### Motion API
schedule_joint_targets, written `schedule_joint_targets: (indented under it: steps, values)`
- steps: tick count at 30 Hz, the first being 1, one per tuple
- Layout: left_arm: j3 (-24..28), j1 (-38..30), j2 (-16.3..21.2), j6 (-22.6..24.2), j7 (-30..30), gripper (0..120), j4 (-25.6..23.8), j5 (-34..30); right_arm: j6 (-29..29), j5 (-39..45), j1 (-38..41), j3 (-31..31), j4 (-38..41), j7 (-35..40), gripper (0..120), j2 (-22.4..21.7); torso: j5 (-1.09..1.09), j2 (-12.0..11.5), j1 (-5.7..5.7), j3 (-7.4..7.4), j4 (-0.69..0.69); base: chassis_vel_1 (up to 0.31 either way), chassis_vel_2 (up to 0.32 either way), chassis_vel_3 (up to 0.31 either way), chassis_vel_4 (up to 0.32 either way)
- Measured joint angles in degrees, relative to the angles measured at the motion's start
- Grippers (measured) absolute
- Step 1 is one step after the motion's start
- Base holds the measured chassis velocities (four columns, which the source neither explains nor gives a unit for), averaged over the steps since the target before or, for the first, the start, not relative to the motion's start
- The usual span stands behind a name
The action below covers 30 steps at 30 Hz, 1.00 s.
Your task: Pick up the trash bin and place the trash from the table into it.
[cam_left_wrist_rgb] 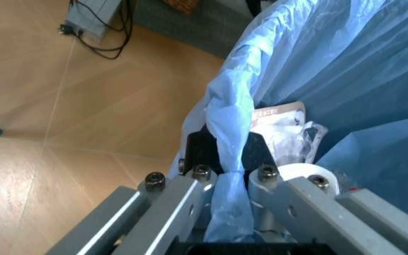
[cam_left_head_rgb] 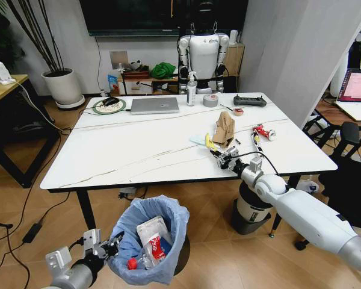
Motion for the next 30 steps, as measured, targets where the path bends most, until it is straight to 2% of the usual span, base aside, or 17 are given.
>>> schedule_joint_targets:
  steps: [23, 30]
  values:
    - [-0.10, -2.47, 0.49, -0.10, -0.35, 0, 0.04, -1.83, 0.17, 3.56, 2.59, -2.09, 4.57, -1.20, 0, -2.38, 0.00, 0.00, 0.00, 0.00, 0.00, 0.000, 0.000, 0.000, 0.000]
    - [-0.29, -3.74, 0.74, -0.16, -0.41, 0, 0.41, -2.67, 0.16, 5.20, 3.64, -2.78, 8.18, -2.73, 0, -4.09, 0.00, 0.00, 0.00, 0.00, 0.00, 0.000, 0.000, 0.000, 0.000]
